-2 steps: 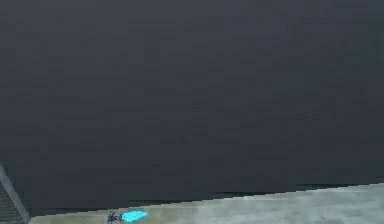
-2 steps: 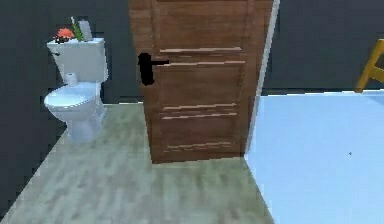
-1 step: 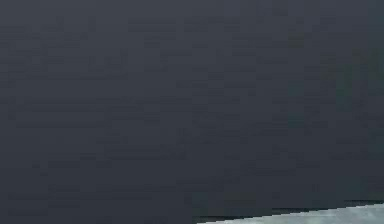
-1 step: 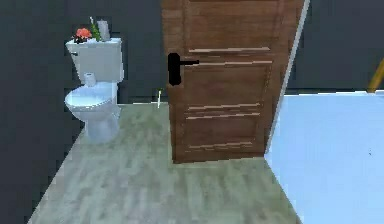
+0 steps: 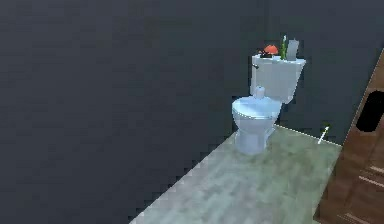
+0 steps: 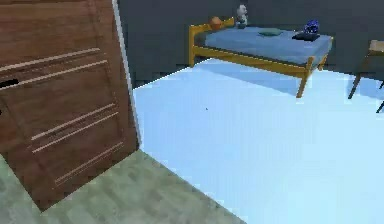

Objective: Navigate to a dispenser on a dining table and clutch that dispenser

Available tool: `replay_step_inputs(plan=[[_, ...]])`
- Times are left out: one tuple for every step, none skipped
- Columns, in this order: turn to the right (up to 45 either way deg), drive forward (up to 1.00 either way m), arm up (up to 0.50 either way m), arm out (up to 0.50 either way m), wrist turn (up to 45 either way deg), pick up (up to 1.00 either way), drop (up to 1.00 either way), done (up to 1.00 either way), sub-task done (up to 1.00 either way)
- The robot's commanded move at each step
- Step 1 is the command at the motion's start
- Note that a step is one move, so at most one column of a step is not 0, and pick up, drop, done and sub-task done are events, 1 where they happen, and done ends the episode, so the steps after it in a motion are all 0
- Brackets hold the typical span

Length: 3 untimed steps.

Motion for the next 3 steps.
replay_step_inputs(plan=[[42.0, 0.00, 0.00, 0.00, 0.0, 0.00, 0.00, 0.00, 0.00], [0.0, 0.05, 0.00, 0.00, 0.0, 0.00, 0.00, 0.00, 0.00], [-45.0, 0.00, 0.00, 0.00, 0.0, 0.00, 0.00, 0.00, 0.00]])
